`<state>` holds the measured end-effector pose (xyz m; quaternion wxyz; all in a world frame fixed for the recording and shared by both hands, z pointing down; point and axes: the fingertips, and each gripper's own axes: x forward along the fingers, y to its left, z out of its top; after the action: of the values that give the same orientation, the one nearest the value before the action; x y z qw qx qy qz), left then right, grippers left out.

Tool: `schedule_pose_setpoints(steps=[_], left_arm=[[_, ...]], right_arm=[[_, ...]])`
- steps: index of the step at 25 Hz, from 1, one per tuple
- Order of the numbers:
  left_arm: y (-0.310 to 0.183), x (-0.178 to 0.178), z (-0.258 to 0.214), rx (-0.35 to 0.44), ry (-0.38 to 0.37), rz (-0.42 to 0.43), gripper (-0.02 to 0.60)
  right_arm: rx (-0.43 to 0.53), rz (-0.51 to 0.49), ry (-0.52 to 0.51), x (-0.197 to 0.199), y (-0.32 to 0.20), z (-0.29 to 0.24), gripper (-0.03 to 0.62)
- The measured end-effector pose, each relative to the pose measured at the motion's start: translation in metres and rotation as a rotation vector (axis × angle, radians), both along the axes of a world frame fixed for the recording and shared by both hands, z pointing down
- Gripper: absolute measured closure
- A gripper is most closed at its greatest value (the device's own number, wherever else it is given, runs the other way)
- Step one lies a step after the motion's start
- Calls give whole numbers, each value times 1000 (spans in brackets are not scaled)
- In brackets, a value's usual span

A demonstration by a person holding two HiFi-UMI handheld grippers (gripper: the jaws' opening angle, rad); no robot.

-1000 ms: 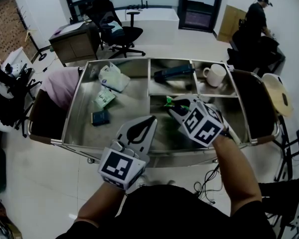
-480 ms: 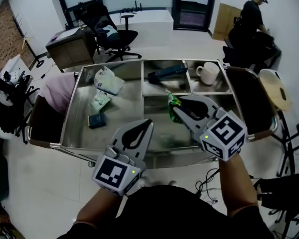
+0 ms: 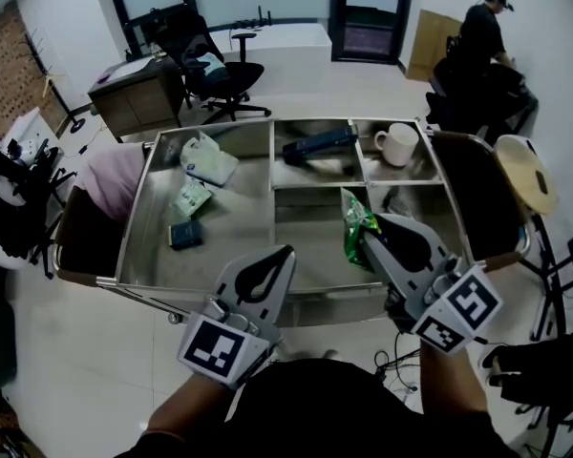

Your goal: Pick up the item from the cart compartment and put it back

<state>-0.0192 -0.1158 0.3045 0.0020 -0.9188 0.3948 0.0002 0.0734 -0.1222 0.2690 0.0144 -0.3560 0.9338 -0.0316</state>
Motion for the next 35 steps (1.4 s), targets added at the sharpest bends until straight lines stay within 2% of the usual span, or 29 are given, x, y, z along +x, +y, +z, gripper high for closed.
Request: schedule_pose_setpoints(steps=[5, 11, 19, 30, 35], left_arm=[[6, 7, -1, -1, 11, 24, 581], [11, 12, -3, 1, 21, 42, 581], [13, 11, 1, -14, 23, 36, 581], [14, 10, 10, -30, -1, 42, 580], [11, 5, 6, -25, 29, 23, 581]], right_arm=[[-1, 90, -13, 20, 18, 12, 508], [-16, 127, -7, 31, 29, 23, 508], [-64, 138, -26, 33, 45, 45, 508], [-63, 132, -22, 25, 41, 49, 508], [-72, 127, -21, 24, 40, 51, 508]])
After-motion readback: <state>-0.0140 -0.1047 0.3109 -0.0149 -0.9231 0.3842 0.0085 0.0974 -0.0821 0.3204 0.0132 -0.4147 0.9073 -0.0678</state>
